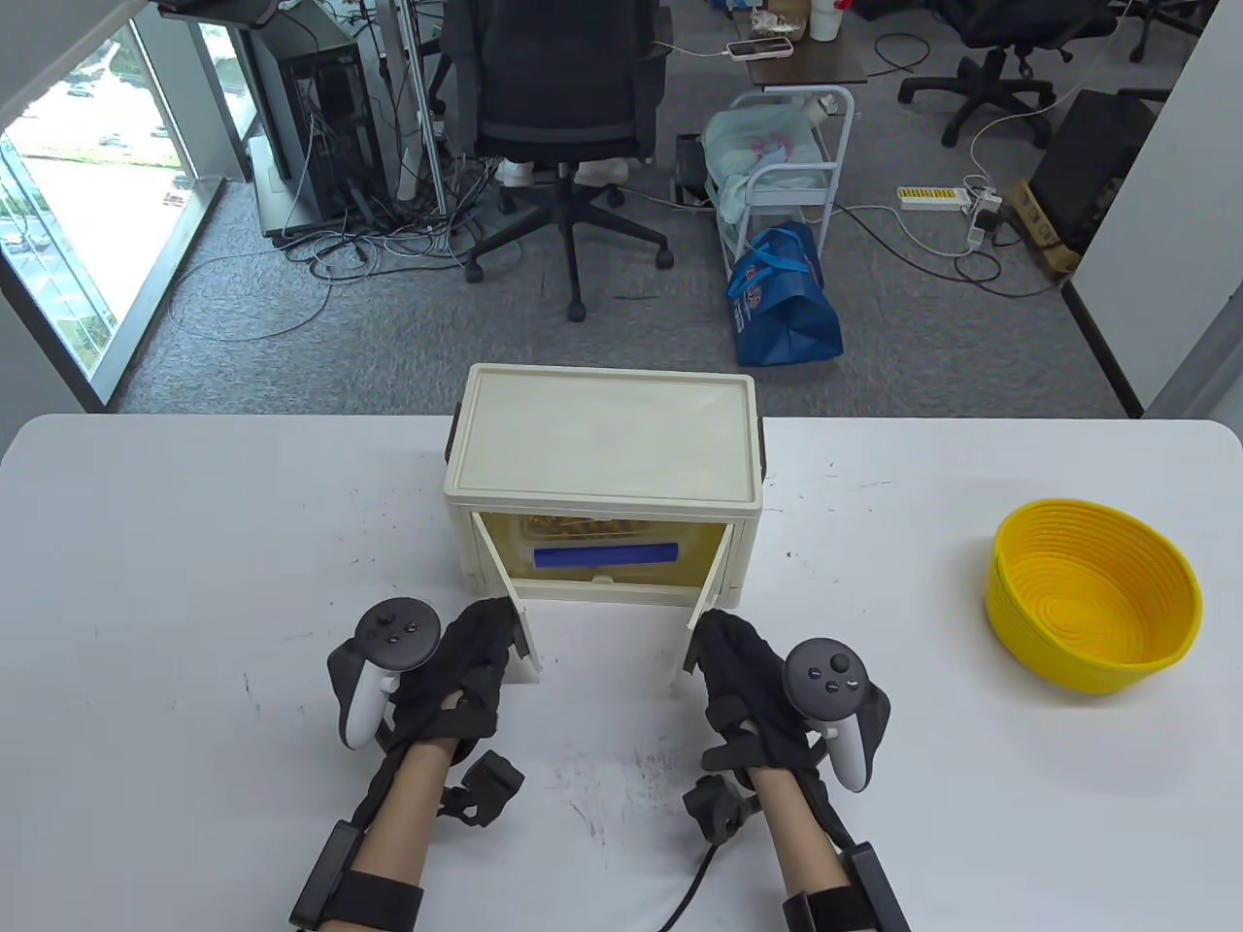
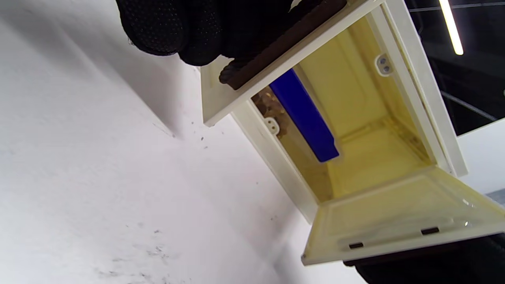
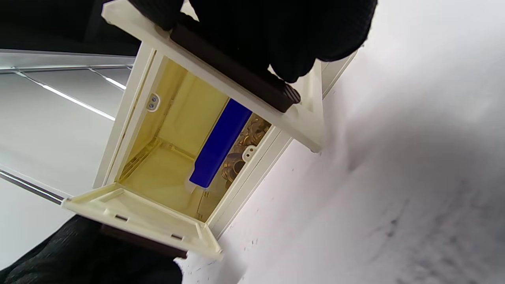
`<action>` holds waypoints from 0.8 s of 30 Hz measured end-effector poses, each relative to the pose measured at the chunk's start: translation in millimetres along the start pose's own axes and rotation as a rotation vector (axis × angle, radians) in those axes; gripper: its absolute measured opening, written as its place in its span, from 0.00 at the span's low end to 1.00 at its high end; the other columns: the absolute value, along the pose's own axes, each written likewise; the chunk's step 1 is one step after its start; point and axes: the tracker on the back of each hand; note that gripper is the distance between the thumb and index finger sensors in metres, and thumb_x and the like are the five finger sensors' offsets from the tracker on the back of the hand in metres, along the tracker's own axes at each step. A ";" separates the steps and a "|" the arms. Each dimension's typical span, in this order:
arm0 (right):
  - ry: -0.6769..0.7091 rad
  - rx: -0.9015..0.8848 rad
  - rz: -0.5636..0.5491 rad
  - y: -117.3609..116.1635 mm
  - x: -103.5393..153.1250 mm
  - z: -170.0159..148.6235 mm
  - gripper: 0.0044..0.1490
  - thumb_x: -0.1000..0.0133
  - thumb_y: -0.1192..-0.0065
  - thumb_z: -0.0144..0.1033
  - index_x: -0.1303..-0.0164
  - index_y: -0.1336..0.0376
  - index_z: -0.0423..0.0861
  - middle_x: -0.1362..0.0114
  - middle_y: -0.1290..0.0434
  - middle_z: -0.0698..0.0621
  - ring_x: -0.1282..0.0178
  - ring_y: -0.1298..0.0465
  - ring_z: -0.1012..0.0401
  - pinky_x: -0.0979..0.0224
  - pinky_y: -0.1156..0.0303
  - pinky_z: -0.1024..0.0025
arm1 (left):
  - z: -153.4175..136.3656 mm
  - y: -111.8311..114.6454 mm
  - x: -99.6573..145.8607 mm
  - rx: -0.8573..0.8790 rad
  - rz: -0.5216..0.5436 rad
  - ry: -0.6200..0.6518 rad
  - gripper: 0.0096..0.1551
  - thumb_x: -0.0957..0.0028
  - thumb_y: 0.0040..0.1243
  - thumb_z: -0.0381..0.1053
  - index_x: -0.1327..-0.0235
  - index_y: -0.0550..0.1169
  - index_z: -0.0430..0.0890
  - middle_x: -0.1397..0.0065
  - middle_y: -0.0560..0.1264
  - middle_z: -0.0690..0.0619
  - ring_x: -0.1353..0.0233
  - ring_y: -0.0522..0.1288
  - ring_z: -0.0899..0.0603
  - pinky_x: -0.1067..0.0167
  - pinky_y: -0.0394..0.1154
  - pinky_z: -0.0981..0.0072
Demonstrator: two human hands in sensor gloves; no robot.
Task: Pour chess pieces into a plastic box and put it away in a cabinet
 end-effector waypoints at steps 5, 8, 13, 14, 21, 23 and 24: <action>-0.039 0.016 0.005 -15.8 -12.4 16.5 0.30 0.33 0.43 0.45 0.33 0.34 0.35 0.34 0.25 0.34 0.40 0.21 0.41 0.39 0.27 0.47 | 15.2 20.7 -9.8 0.002 0.058 -0.055 0.37 0.21 0.27 0.64 0.11 0.62 0.42 0.17 0.69 0.38 0.24 0.71 0.31 0.30 0.73 0.41; -0.082 0.046 0.019 -22.4 -23.3 28.7 0.29 0.33 0.41 0.45 0.34 0.34 0.36 0.34 0.24 0.34 0.41 0.21 0.41 0.39 0.27 0.48 | 27.6 23.1 -18.4 -0.036 0.071 -0.070 0.35 0.20 0.28 0.63 0.13 0.64 0.42 0.19 0.72 0.39 0.25 0.73 0.32 0.31 0.75 0.43; -0.119 -0.026 0.072 -31.1 -54.6 30.2 0.27 0.34 0.39 0.42 0.31 0.35 0.38 0.31 0.26 0.36 0.37 0.24 0.41 0.35 0.30 0.45 | 39.6 20.5 -40.7 -0.097 0.058 -0.006 0.35 0.21 0.33 0.63 0.10 0.62 0.43 0.15 0.69 0.39 0.22 0.70 0.32 0.28 0.73 0.41; -0.095 -0.049 0.092 -32.1 -59.5 28.3 0.28 0.33 0.40 0.41 0.29 0.36 0.39 0.28 0.28 0.36 0.34 0.26 0.40 0.33 0.32 0.43 | 40.6 19.5 -44.3 -0.113 0.054 0.026 0.35 0.21 0.33 0.64 0.10 0.62 0.44 0.15 0.68 0.40 0.21 0.70 0.32 0.28 0.72 0.41; -0.100 -0.050 0.078 -40.3 -75.5 20.2 0.29 0.33 0.40 0.41 0.28 0.38 0.38 0.26 0.31 0.35 0.32 0.28 0.38 0.32 0.34 0.41 | 40.6 11.3 -55.1 -0.108 0.064 0.066 0.34 0.22 0.34 0.64 0.13 0.65 0.45 0.16 0.69 0.40 0.21 0.70 0.32 0.28 0.72 0.40; -0.093 -0.014 0.093 -42.0 -74.1 21.6 0.30 0.33 0.40 0.42 0.27 0.39 0.37 0.25 0.31 0.35 0.31 0.28 0.38 0.31 0.34 0.41 | 38.4 11.2 -54.3 -0.102 0.062 0.081 0.34 0.22 0.35 0.64 0.13 0.65 0.45 0.15 0.69 0.40 0.21 0.70 0.32 0.28 0.72 0.40; -0.087 -0.002 0.092 -42.1 -72.7 22.7 0.31 0.33 0.40 0.42 0.26 0.39 0.37 0.25 0.31 0.35 0.31 0.28 0.38 0.31 0.34 0.41 | 37.8 11.3 -53.1 -0.096 0.068 0.084 0.35 0.22 0.35 0.64 0.13 0.65 0.44 0.16 0.69 0.39 0.22 0.70 0.31 0.29 0.72 0.40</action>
Point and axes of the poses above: the tracker on the back of each hand, its own z axis roughly to the thumb side, its own x axis roughly from the fingertips to the wrist, y = z × x
